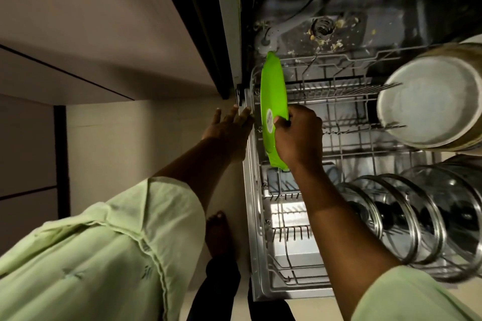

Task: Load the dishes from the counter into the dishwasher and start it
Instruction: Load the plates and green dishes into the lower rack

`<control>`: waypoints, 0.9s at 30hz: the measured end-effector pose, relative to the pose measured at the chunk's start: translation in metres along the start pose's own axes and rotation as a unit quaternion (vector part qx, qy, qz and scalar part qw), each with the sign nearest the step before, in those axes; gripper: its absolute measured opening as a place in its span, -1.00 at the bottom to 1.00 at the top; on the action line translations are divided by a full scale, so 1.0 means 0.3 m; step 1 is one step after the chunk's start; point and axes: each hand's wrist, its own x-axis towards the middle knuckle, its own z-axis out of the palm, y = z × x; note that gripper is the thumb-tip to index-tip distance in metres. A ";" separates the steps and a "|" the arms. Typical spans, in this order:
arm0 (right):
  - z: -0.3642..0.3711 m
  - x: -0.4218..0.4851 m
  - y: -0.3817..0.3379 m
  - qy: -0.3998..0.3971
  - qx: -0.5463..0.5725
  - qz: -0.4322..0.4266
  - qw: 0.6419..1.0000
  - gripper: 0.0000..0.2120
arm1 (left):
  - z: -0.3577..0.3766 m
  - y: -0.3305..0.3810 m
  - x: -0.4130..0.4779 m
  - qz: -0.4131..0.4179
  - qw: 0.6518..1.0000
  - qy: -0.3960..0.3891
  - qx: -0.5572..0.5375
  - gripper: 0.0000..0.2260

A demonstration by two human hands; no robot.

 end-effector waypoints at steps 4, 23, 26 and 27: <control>0.044 0.011 0.004 -0.018 -0.025 0.026 0.999 -0.85 | 0.005 -0.002 0.007 0.014 1.000 0.018 -0.004 -0.23; 0.127 0.094 0.044 -0.064 -0.042 0.079 0.994 -0.81 | -0.040 0.030 0.020 0.017 0.998 -0.049 0.019 -0.13; 0.137 0.082 0.038 -0.062 -0.043 0.065 0.995 -0.81 | -0.047 0.028 0.018 0.023 0.998 -0.055 0.029 -0.14; 0.136 0.082 0.035 -0.062 -0.046 0.062 0.995 -0.81 | -0.049 0.028 0.018 0.022 0.998 -0.054 0.031 -0.14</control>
